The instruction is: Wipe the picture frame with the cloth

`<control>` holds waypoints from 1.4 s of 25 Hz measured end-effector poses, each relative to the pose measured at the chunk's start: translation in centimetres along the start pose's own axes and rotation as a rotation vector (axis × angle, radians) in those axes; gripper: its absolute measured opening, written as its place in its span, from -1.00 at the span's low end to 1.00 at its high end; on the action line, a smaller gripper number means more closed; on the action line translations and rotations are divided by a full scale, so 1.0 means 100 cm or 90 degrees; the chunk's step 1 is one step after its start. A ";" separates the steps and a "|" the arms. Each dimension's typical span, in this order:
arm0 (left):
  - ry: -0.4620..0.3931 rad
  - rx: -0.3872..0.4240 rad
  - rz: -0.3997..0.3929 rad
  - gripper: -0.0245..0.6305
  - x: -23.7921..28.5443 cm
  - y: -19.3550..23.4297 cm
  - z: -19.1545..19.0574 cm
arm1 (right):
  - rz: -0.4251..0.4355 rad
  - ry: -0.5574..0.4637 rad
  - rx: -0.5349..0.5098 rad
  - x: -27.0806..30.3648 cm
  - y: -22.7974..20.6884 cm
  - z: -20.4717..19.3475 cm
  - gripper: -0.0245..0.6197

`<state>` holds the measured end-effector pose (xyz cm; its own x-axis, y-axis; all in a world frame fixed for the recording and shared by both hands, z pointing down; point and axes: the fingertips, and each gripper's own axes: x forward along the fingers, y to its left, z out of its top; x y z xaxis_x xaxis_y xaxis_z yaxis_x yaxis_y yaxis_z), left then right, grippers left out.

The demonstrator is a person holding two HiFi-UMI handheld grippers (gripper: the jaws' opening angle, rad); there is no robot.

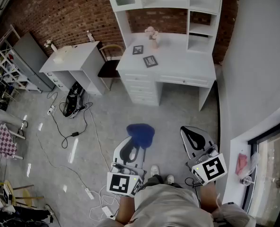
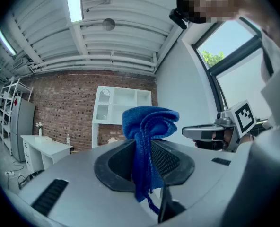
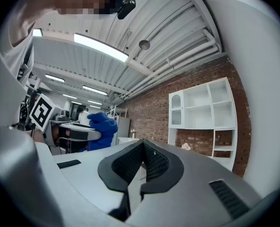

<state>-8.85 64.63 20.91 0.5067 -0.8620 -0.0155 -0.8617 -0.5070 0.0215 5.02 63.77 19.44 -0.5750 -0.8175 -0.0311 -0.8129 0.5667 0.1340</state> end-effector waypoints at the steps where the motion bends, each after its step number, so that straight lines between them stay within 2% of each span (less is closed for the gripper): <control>1: -0.003 0.000 -0.002 -0.63 0.000 -0.001 0.000 | 0.000 0.002 0.003 0.000 0.001 -0.001 -0.94; 9: 0.004 -0.011 0.000 -0.63 -0.011 -0.017 -0.013 | 0.021 0.019 0.017 -0.008 0.019 -0.022 -0.93; 16: 0.019 -0.016 0.006 -0.63 -0.001 -0.015 -0.017 | 0.038 0.024 0.064 0.001 0.015 -0.031 -0.93; 24: 0.016 -0.019 0.002 -0.63 0.027 0.008 -0.021 | 0.038 0.037 0.059 0.031 0.000 -0.039 -0.93; 35: 0.020 -0.034 -0.031 -0.63 0.083 0.061 -0.024 | 0.020 0.056 0.043 0.105 -0.019 -0.045 -0.93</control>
<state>-9.82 54.34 23.33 0.5490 -0.8357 0.0132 -0.8341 -0.5467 0.0741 0.96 53.64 23.35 -0.5927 -0.8032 0.0591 -0.8005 0.5956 0.0669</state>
